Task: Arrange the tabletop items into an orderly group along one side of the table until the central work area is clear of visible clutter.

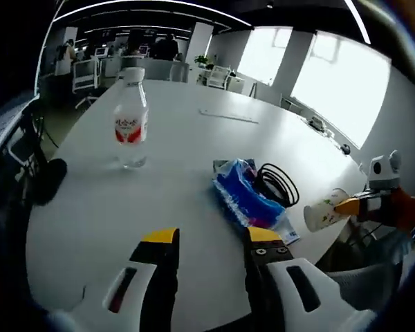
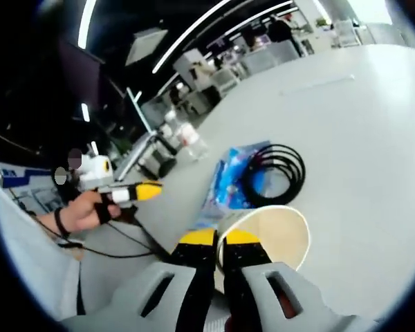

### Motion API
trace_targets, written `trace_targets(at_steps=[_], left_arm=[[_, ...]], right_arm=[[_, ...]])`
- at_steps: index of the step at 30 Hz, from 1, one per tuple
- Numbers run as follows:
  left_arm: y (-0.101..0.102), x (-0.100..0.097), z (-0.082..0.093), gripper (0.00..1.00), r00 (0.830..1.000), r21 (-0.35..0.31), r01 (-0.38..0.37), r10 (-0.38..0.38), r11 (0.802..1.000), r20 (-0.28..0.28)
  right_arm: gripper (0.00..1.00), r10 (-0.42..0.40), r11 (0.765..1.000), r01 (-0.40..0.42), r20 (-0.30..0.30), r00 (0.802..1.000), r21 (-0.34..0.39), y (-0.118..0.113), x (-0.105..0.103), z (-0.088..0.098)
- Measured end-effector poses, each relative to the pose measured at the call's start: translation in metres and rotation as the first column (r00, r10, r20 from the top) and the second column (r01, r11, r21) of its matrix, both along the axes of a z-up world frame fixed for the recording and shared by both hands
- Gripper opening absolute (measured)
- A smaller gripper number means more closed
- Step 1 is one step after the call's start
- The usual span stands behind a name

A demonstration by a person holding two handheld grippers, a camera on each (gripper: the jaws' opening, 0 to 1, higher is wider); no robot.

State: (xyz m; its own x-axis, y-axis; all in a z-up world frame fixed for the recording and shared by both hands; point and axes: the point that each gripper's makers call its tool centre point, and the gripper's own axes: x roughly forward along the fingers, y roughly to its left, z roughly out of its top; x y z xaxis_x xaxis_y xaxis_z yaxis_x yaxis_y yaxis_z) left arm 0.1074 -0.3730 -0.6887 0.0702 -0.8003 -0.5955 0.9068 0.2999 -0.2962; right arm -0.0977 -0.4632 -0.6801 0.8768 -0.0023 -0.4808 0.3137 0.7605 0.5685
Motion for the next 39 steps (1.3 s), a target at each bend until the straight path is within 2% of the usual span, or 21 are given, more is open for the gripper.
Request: trace_targets(at_steps=[5, 11, 19, 23, 31, 36, 39], left_arm=[[0.004, 0.011, 0.0, 0.37, 0.998, -0.012, -0.054, 0.054, 0.998, -0.018], [0.006, 0.013, 0.0, 0.39, 0.998, -0.008, -0.055, 0.055, 0.998, -0.007], [0.011, 0.015, -0.002, 0.41, 0.998, -0.016, -0.068, 0.067, 0.998, -0.019], [0.013, 0.014, -0.001, 0.42, 0.999, -0.014, -0.043, 0.043, 0.999, 0.004], [0.019, 0.013, 0.003, 0.42, 1.0, -0.02, -0.029, 0.029, 0.999, 0.012], [0.02, 0.013, 0.006, 0.42, 1.0, -0.024, -0.017, 0.017, 1.0, 0.017], [0.021, 0.017, 0.009, 0.42, 0.999, -0.027, -0.024, 0.025, 0.999, 0.024]], right_arm=[[0.0, -0.025, 1.0, 0.025, -0.007, 1.0, 0.01, 0.001, -0.001, 0.0], [0.0, -0.012, 1.0, 0.012, -0.026, 1.0, 0.011, 0.003, 0.004, 0.0], [0.0, 0.059, 0.998, -0.06, -0.042, 0.997, -0.031, 0.0, 0.031, 0.009], [0.0, 0.1, 0.993, -0.103, -0.049, 0.994, -0.056, -0.002, 0.048, 0.014], [0.0, 0.235, 0.964, -0.24, -0.059, 0.97, -0.115, -0.003, 0.105, 0.027], [0.0, 0.35, 0.919, -0.361, -0.095, 0.932, -0.161, 0.004, 0.14, 0.028], [0.0, 0.378, 0.901, -0.394, -0.118, 0.918, -0.183, 0.007, 0.152, 0.026]])
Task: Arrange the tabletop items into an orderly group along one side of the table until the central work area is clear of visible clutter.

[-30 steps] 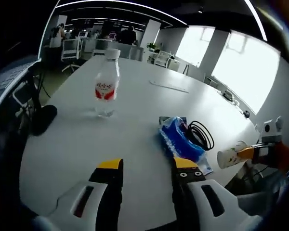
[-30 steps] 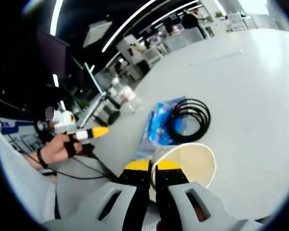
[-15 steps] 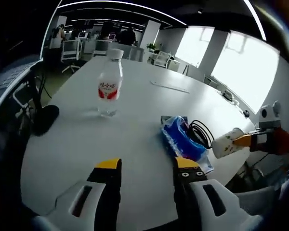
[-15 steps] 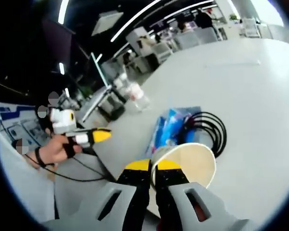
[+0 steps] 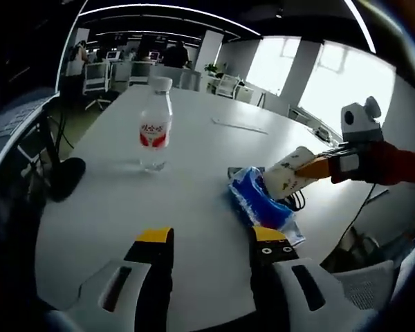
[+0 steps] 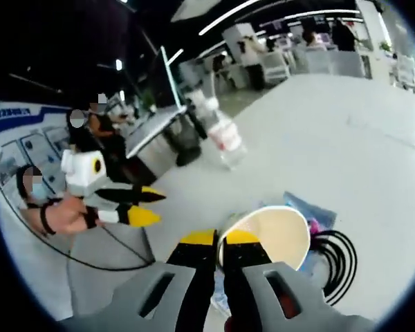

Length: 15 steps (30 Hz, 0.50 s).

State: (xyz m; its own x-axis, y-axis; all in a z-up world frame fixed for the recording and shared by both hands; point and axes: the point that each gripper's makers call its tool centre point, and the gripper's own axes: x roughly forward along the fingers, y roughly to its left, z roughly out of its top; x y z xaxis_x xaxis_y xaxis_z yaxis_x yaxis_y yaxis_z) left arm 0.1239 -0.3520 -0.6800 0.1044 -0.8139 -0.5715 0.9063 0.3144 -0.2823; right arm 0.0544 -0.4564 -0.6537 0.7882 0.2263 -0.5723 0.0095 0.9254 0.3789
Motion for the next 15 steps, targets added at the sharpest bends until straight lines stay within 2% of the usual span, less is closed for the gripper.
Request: trace_targets(at_steps=[5, 15], left_arm=[[-0.003, -0.002, 0.007, 0.43, 0.998, 0.0, 0.042, -0.042, 0.999, 0.037], [-0.01, -0.002, 0.009, 0.44, 0.997, -0.013, 0.059, -0.058, 0.998, 0.047]], right_arm=[[0.0, 0.073, 0.995, -0.075, -0.039, 0.997, -0.07, 0.009, 0.019, -0.009], [0.0, 0.087, 0.991, -0.092, -0.061, 0.994, -0.1, 0.005, 0.064, -0.023]])
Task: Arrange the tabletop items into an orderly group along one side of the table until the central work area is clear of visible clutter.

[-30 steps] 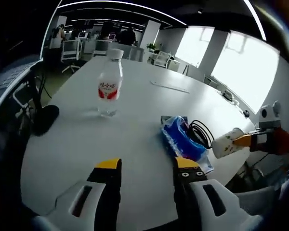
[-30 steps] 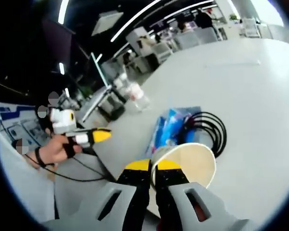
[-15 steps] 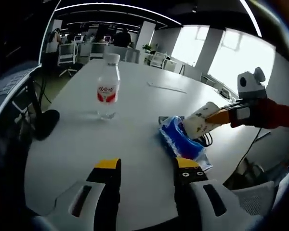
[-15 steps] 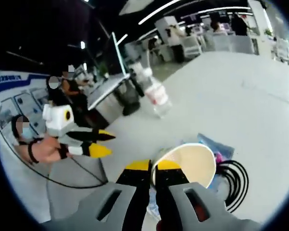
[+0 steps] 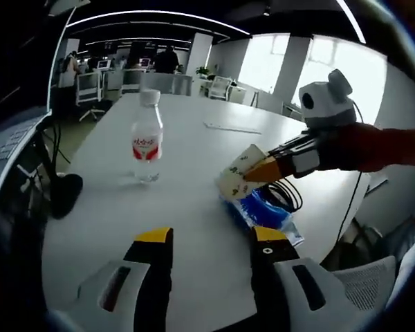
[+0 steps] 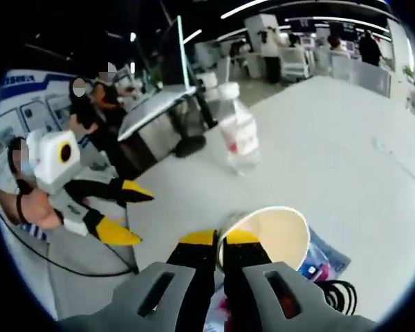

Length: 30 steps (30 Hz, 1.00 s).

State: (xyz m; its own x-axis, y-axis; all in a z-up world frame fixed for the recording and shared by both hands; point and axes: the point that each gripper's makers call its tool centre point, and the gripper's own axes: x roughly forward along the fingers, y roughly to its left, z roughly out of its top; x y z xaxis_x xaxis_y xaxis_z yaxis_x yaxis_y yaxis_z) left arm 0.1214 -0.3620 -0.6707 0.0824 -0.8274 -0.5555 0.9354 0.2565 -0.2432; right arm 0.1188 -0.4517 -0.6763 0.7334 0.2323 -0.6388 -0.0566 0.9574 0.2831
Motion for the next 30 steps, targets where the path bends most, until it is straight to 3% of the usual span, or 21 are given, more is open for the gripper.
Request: trace_targets(at_steps=[10, 15, 24, 30], left_arm=[[-0.002, -0.003, 0.0, 0.44, 1.0, -0.01, 0.002, -0.003, 1.0, -0.027], [-0.003, -0.005, 0.0, 0.44, 0.999, -0.013, 0.005, -0.006, 1.0, -0.038], [-0.003, -0.011, -0.002, 0.44, 0.999, -0.011, 0.009, -0.01, 1.0, -0.05], [-0.002, -0.014, -0.003, 0.44, 0.998, -0.011, 0.01, -0.01, 1.0, -0.062]], right_arm=[[0.0, 0.015, 0.999, -0.017, -0.046, 0.999, -0.041, -0.013, 0.034, -0.014], [0.0, 0.091, 0.991, -0.099, -0.092, 0.992, -0.088, -0.011, 0.044, -0.028], [0.0, 0.191, 0.957, -0.218, -0.146, 0.971, -0.194, -0.017, 0.062, -0.04], [0.01, 0.275, 0.906, -0.32, -0.192, 0.942, -0.275, -0.021, 0.074, -0.047]])
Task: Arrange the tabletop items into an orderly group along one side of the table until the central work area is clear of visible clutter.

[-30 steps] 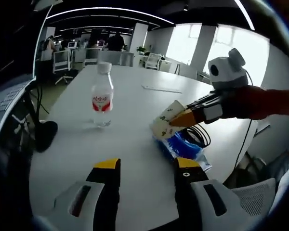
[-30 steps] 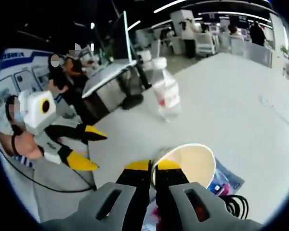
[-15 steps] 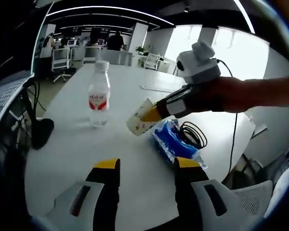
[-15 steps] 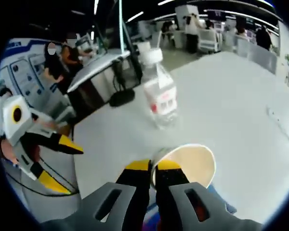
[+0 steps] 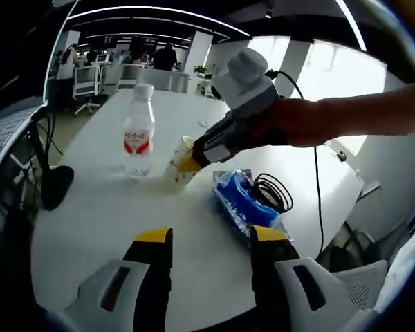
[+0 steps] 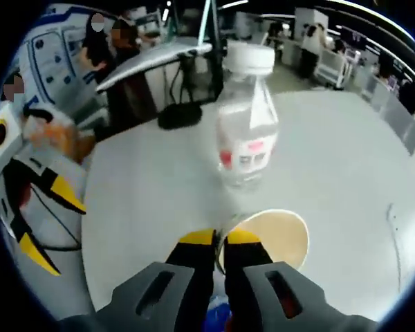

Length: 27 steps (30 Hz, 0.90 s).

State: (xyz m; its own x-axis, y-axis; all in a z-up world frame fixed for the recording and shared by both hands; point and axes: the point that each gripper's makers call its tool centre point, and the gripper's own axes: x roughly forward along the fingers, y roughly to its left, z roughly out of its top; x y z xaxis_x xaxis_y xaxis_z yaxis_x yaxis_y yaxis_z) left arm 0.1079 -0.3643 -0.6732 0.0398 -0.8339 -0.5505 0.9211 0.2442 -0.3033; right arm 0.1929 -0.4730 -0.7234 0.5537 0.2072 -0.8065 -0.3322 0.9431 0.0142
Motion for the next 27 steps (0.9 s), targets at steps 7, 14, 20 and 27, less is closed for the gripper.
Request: trace_targets(at_steps=[7, 14, 20, 27], left_arm=[[0.006, 0.004, -0.003, 0.44, 1.0, 0.007, -0.014, 0.014, 1.0, -0.007], [0.01, 0.013, -0.003, 0.44, 0.999, 0.012, -0.033, 0.034, 0.999, -0.011], [0.013, 0.016, -0.001, 0.44, 0.999, 0.008, -0.048, 0.048, 0.999, -0.009], [0.011, 0.015, -0.001, 0.44, 0.999, 0.001, -0.051, 0.051, 0.999, -0.012]], right_arm=[[0.03, 0.05, 0.997, -0.05, -0.008, 0.999, -0.055, -0.002, 0.013, -0.001], [0.03, 0.09, 0.989, -0.091, -0.015, 0.996, -0.117, -0.007, 0.029, -0.004], [0.07, 0.093, 0.986, -0.095, -0.021, 0.995, -0.134, -0.011, 0.035, -0.005], [0.17, 0.059, 0.992, -0.058, 0.003, 0.998, -0.107, -0.013, 0.035, 0.001]])
